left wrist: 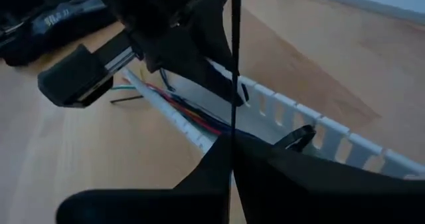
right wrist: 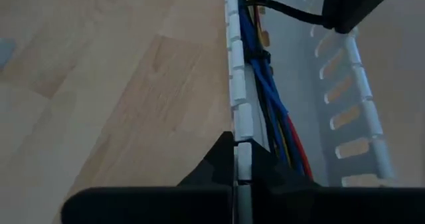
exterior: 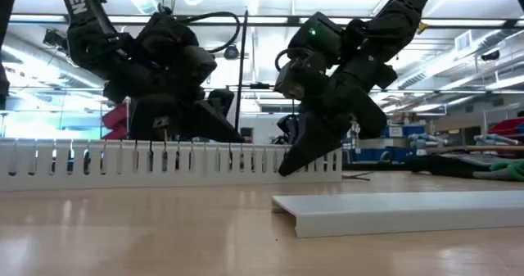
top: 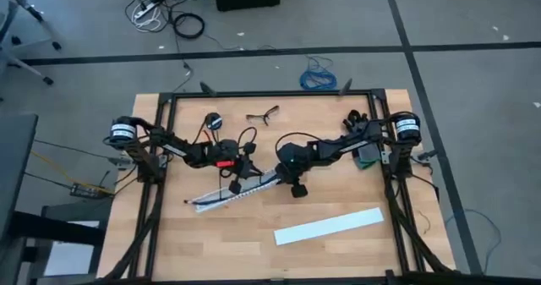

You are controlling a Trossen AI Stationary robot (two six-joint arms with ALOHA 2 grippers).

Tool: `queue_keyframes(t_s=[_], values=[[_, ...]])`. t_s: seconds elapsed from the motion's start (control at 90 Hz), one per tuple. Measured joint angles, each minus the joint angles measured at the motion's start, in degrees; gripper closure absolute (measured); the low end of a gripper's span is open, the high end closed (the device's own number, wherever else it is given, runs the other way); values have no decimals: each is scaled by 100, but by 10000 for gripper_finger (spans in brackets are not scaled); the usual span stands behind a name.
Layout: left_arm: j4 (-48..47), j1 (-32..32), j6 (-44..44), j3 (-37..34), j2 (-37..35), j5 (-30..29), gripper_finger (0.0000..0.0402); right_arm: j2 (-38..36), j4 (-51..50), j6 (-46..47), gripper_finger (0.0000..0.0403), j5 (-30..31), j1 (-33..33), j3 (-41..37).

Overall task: Ziptie cables
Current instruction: Put the zip tied cable wires into the white cable duct

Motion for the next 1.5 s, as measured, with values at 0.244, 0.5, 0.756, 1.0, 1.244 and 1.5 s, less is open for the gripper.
queue_keyframes(t_s=[0.244,0.5,0.756,1.0,1.244,1.5], values=[[-12,60,-34,-8,0,-88,402,0,6,-37,402,23,54,0],[-33,64,-4,-14,0,-192,401,0,61,-35,402,27,79,-4],[-29,118,9,-23,0,-369,401,-4,68,5,403,95,133,-4],[-120,219,-8,-23,0,-518,402,-11,72,24,403,300,250,-4],[-186,226,-117,-23,-2,-581,402,-13,74,21,403,348,257,-4],[-258,226,-146,-23,-7,-804,401,-13,83,20,403,346,258,-4]])
